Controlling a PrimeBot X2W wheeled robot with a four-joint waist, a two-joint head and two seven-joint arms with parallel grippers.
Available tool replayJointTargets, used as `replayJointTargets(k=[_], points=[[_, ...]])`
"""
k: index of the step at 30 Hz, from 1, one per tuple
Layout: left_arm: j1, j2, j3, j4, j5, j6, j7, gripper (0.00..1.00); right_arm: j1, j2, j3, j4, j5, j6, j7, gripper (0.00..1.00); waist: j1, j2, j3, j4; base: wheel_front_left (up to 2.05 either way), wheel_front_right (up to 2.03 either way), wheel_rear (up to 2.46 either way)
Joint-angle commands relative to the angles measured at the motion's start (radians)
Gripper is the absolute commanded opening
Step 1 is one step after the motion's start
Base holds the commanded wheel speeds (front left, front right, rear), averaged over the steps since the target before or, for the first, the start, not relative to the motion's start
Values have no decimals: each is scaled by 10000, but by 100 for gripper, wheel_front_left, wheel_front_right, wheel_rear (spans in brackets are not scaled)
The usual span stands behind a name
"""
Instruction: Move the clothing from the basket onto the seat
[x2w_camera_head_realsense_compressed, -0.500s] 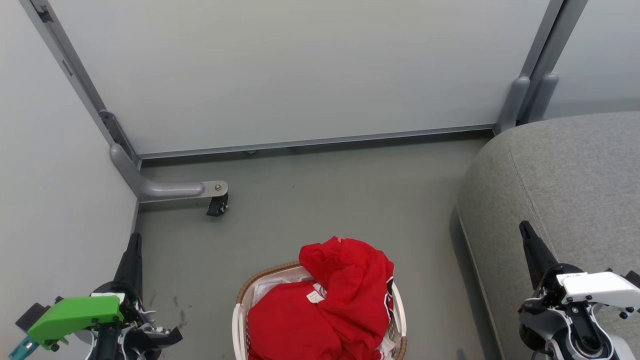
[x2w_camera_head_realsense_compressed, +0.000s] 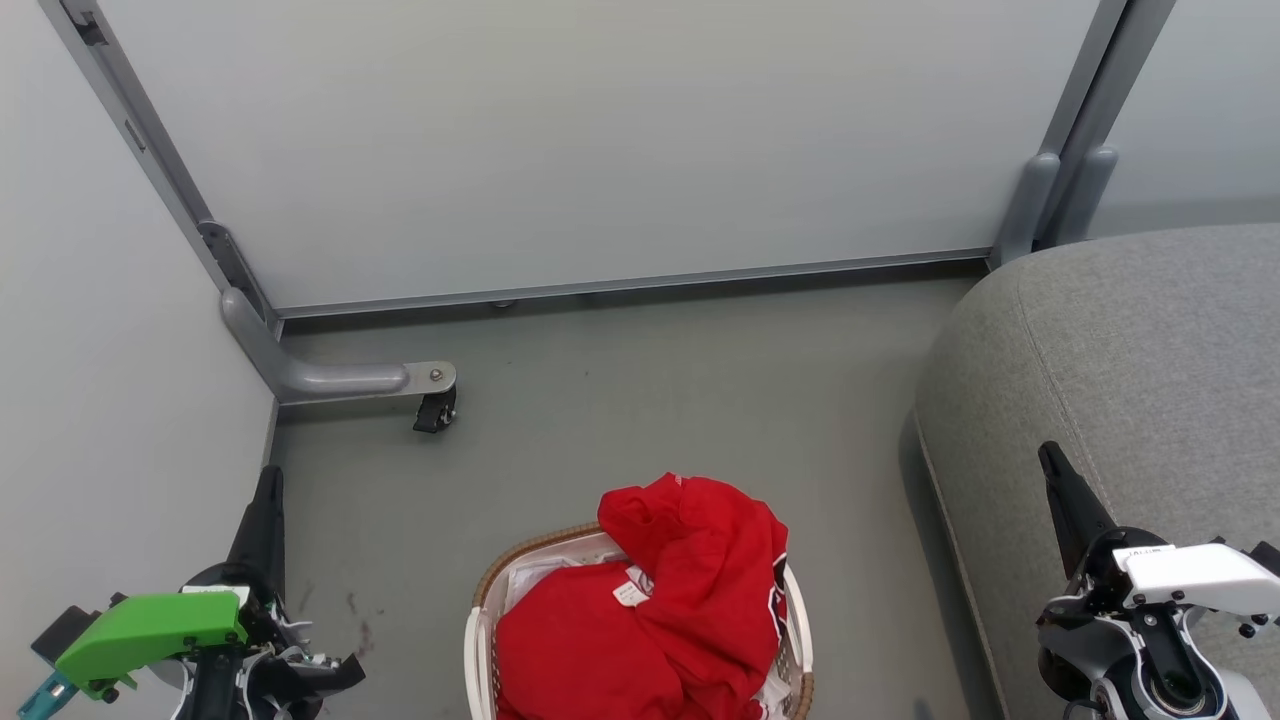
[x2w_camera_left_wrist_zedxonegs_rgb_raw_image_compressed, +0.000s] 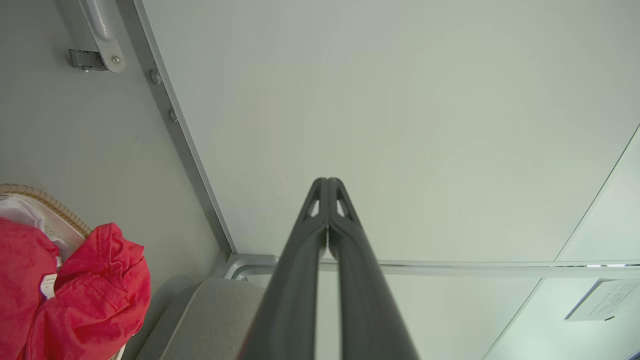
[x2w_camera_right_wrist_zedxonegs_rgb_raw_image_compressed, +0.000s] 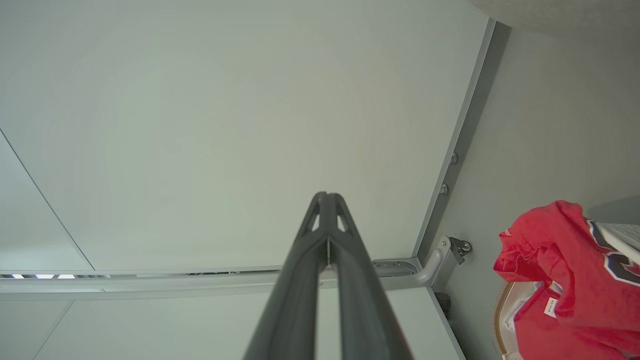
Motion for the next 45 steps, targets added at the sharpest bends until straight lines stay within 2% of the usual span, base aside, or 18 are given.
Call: replayJointTargets(k=[1, 36, 37, 45], points=[[-92, 67, 15, -5, -29, -45, 30, 0, 114, -61, -20, -28, 32, -4, 20, 0, 0, 0, 0, 0, 0, 0, 0], [-92, 68, 15, -8, -29, -45, 28, 0, 115, -61, -20, -28, 32, -4, 19, 0, 0, 0, 0, 0, 0, 0, 0], [-1, 0, 0, -2, 1, 0, -2, 100, -1, -1, -1, -2, -1, 0, -1, 100, 0, 0, 0, 0, 0, 0, 0], [120, -36, -64, 386, 172, 13, -213, 100, 40, 32, 131, 194, -218, -4, -206, 100, 0, 0, 11, 2, 0, 0, 0]])
